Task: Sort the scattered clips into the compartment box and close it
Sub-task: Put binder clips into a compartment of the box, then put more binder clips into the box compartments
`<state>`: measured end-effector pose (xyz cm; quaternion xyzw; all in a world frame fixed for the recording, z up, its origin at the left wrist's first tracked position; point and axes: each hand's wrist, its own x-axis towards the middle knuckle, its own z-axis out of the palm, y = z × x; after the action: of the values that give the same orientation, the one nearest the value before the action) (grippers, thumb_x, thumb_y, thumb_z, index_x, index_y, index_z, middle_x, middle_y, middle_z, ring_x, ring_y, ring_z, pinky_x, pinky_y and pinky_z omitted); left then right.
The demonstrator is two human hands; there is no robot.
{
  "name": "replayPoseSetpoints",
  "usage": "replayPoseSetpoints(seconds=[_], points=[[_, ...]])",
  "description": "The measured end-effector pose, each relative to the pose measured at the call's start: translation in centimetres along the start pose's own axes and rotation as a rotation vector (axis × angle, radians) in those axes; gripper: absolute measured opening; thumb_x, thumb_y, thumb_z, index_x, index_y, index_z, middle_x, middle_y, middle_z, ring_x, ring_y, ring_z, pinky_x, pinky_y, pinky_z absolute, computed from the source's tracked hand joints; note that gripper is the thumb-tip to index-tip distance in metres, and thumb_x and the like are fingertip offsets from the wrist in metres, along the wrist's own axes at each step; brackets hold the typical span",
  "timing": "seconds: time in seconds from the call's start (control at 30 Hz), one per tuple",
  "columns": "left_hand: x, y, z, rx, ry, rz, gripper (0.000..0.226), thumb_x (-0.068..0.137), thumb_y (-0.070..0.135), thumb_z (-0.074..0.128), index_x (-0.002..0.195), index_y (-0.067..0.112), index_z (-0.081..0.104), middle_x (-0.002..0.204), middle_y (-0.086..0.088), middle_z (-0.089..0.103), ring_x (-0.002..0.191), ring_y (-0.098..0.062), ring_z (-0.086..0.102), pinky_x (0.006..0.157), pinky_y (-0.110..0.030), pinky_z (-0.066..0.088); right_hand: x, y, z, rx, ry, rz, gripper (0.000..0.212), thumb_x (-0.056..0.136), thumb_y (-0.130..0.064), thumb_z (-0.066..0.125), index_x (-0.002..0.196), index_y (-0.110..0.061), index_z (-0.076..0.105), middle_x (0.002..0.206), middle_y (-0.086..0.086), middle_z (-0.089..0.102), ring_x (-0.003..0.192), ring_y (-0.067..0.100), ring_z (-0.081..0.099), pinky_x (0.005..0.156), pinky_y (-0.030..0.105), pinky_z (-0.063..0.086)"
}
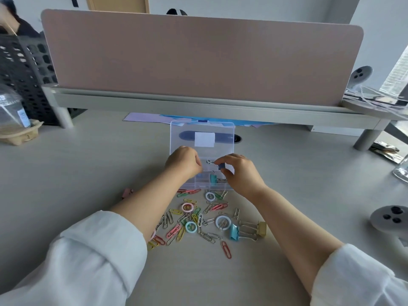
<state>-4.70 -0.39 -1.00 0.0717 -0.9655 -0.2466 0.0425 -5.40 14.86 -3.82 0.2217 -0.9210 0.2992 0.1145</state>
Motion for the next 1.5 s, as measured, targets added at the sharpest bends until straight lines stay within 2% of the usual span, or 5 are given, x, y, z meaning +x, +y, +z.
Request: replayPoseSetpoints(seconds=[0.67,0.9,1.1,1.3,1.5], points=[[-1.2,-1.3,-1.7,-0.050,-0.107,0.091,0.032,0.090,0.013,0.055,0.122,0.009,0.058,0.133,-0.011,0.056,0.120,-0.026,0.053,0.100,-0.032,0.041,-0.4,-2.0,-0.5,-0.318,-0.250,0.025,0.036,0.094,-0.015,0.039,0.124,-0.020,0.058,0.142,0.004,0.042,0.129,0.026,0.034,0.104,0.037,0.039],[-3.9,-2.5,-2.2,-0.015,-0.094,0.191,0.026,0.086,0.011,0.061,0.112,0.014,0.063,0.122,-0.011,0.061,0.110,-0.023,0.058,0.093,-0.034,0.045,-2.7,-3.2,-2.1,-0.199,-0.118,-0.013,0.020,0.086,-0.014,0.050,0.094,-0.015,0.068,0.097,0.007,0.068,0.090,0.029,0.062,0.075,0.037,0.054],[-6.8,-2.3,-2.7,0.104,-0.090,0.209,0.010,0.081,0.013,0.066,0.090,0.017,0.066,0.095,-0.001,0.058,0.090,-0.019,0.056,0.079,-0.030,0.045,-5.8,-3.6,-4.4,-0.217,-0.374,0.077,0.020,0.076,-0.035,0.069,0.065,-0.023,0.057,0.066,-0.008,0.053,0.072,0.016,0.052,0.067,0.029,0.046],[-8.7,-3.4,-4.3,0.394,-0.042,0.017,0.024,0.085,0.008,0.057,0.102,0.023,0.066,0.117,-0.002,0.063,0.106,-0.026,0.059,0.080,-0.028,0.045,-8.3,-4.6,-5.8,-0.143,-0.551,0.136,0.032,0.062,-0.036,0.082,0.081,-0.023,0.060,0.097,0.004,0.067,0.075,0.016,0.055,0.058,0.021,0.041],[-10.2,-4.9,-4.0,0.329,-0.125,0.038,0.024,0.087,0.016,0.058,0.109,0.020,0.065,0.118,-0.002,0.066,0.106,-0.025,0.060,0.088,-0.033,0.050,-8.9,-5.4,-4.7,-0.184,-0.541,0.078,0.031,0.070,-0.020,0.077,0.096,-0.014,0.064,0.108,0.009,0.067,0.080,0.017,0.052,0.055,0.020,0.039]])
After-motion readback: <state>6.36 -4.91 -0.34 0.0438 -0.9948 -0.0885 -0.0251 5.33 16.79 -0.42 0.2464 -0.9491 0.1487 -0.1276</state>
